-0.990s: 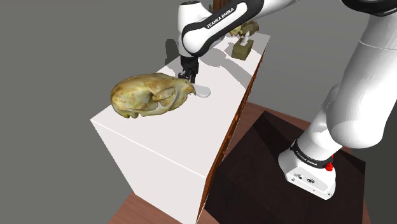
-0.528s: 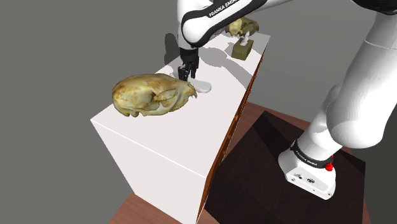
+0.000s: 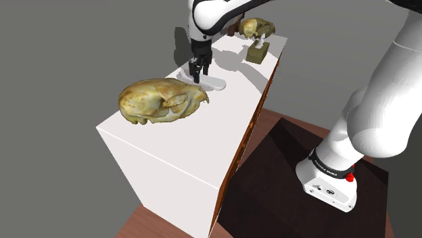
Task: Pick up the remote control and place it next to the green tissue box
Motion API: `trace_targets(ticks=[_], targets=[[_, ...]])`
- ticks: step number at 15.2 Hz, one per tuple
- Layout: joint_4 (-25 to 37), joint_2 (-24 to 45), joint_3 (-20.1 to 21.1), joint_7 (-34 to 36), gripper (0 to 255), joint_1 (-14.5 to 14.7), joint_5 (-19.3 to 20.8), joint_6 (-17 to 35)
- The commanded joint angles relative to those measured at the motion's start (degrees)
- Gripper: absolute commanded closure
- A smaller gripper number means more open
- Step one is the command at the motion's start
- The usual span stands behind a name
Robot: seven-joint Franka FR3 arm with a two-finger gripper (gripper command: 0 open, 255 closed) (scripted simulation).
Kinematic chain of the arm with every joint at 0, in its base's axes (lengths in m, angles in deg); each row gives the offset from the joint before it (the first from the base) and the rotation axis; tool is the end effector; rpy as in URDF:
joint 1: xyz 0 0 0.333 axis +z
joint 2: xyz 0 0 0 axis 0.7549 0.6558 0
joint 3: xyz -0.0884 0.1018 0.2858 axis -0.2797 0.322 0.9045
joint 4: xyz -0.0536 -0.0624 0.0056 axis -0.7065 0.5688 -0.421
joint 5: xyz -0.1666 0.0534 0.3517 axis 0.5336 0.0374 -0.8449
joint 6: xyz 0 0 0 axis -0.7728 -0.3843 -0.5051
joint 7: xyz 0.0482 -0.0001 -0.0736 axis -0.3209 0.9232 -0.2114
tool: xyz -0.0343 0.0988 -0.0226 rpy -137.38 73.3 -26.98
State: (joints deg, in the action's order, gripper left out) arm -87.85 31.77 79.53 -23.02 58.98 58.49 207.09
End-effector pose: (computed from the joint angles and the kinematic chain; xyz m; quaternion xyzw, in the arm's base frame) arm 0.5719 0.0870 0.4090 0.9938 0.1106 -0.0042 0.0104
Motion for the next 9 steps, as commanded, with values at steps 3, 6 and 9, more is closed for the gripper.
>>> trace_targets(ticks=[3,6,9], targets=[[1.8,-1.2,0.0,-0.1,255,0.0,0.0,-2.9],[3.3,-1.8,0.0,-0.1,255,0.0,0.0,-5.1],[4.9,-2.4,0.0,-0.2,255,0.0,0.0,-7.3]])
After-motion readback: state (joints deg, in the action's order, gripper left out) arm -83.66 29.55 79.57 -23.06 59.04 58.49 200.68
